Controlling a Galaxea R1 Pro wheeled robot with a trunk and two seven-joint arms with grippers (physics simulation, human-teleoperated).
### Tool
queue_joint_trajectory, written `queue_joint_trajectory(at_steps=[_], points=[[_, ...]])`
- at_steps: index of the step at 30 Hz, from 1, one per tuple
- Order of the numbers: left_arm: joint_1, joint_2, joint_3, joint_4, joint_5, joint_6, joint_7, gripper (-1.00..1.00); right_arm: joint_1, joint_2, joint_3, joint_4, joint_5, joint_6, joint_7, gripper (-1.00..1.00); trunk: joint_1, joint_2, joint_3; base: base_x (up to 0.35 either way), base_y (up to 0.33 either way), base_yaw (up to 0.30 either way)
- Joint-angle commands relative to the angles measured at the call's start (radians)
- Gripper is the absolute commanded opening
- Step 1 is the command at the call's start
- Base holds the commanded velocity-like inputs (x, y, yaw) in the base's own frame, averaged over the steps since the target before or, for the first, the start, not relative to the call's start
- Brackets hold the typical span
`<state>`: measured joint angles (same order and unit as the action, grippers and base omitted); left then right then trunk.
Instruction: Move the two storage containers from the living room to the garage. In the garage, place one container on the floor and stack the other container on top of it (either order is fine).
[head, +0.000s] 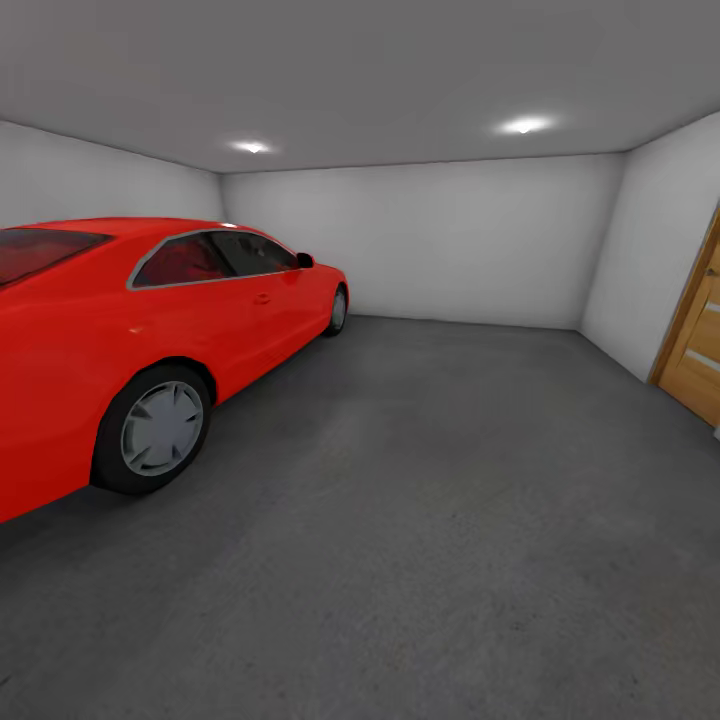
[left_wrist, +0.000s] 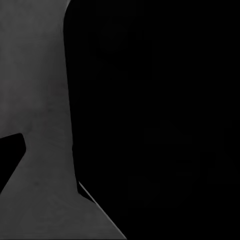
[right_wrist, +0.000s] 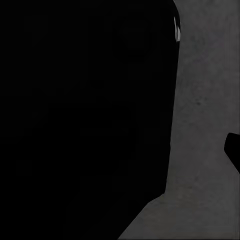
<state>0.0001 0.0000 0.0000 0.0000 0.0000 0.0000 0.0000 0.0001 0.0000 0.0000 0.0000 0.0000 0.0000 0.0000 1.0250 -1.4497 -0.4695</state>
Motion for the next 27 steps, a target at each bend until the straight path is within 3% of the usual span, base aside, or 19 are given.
queue_joint_trajectory(at_steps=[1,19,27], points=[[0.0,0.0,0.0,0.0,0.0,0.0,0.0,1.0,0.0,0.0,0.0,0.0,0.0,0.0,0.0,1.0,0.0,0.0,0.0,0.0,0.0,0.0],[-0.002,-0.004,0.009,-0.043,0.004,-0.002,-0.002,1.0,-0.002,0.0,0.008,0.002,0.002,-0.021,-0.002,1.0,0.0,0.0,0.0,0.0,0.0,-0.002],[-0.002,-0.005,0.009,-0.043,0.004,-0.002,-0.002,1.0,-0.002,0.001,0.002,0.002,-0.008,-0.042,-0.002,1.0,0.0,0.0,0.0,0.0,0.0,-0.212]])
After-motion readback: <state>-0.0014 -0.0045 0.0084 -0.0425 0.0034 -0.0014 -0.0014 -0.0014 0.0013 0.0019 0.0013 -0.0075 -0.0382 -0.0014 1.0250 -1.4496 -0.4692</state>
